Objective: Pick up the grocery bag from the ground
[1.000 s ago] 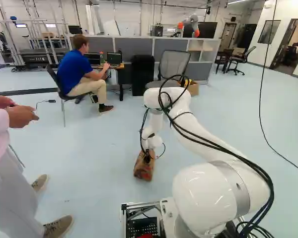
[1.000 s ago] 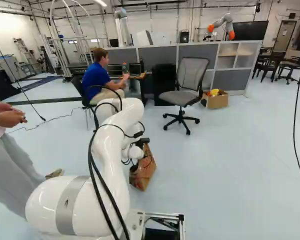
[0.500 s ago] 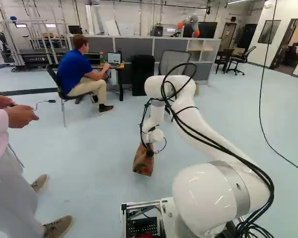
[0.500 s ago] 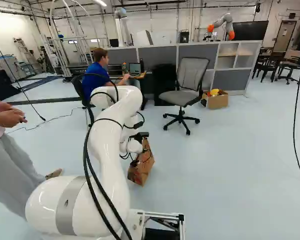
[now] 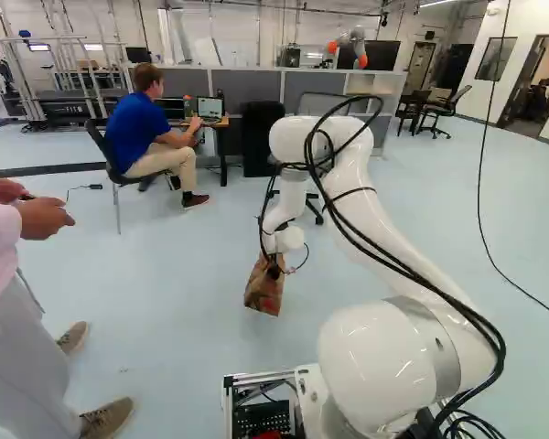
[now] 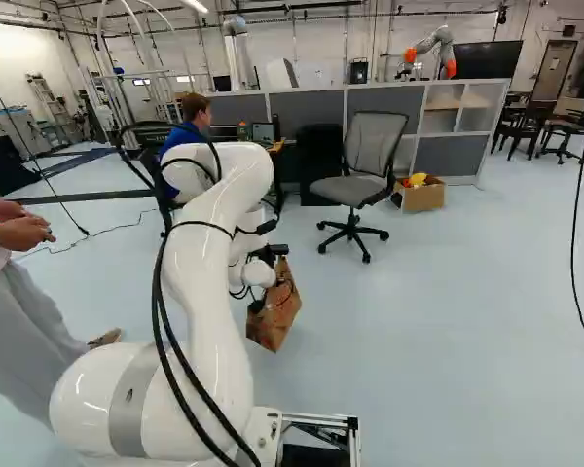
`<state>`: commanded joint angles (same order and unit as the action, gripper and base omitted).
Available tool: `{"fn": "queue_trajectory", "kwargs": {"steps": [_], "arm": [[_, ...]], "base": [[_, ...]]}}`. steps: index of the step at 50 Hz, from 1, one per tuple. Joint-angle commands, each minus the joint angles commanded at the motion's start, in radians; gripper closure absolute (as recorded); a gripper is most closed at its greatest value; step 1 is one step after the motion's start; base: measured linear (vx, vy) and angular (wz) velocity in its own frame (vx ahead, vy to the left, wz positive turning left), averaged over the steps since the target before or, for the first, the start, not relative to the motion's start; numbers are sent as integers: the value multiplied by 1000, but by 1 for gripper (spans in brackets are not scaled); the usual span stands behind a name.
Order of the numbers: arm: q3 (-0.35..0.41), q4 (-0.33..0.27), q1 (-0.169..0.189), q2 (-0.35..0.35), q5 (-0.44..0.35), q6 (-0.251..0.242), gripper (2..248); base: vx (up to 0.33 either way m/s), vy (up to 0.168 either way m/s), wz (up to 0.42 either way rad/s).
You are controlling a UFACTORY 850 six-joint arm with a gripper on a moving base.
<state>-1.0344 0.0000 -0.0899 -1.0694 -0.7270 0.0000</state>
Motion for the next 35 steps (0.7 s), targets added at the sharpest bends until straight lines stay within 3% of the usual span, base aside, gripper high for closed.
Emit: {"fn": "queue_trajectory", "kwargs": {"steps": [35], "arm": [[147,0,0,227,0,0,232]], "base": [[0,0,0]]}}
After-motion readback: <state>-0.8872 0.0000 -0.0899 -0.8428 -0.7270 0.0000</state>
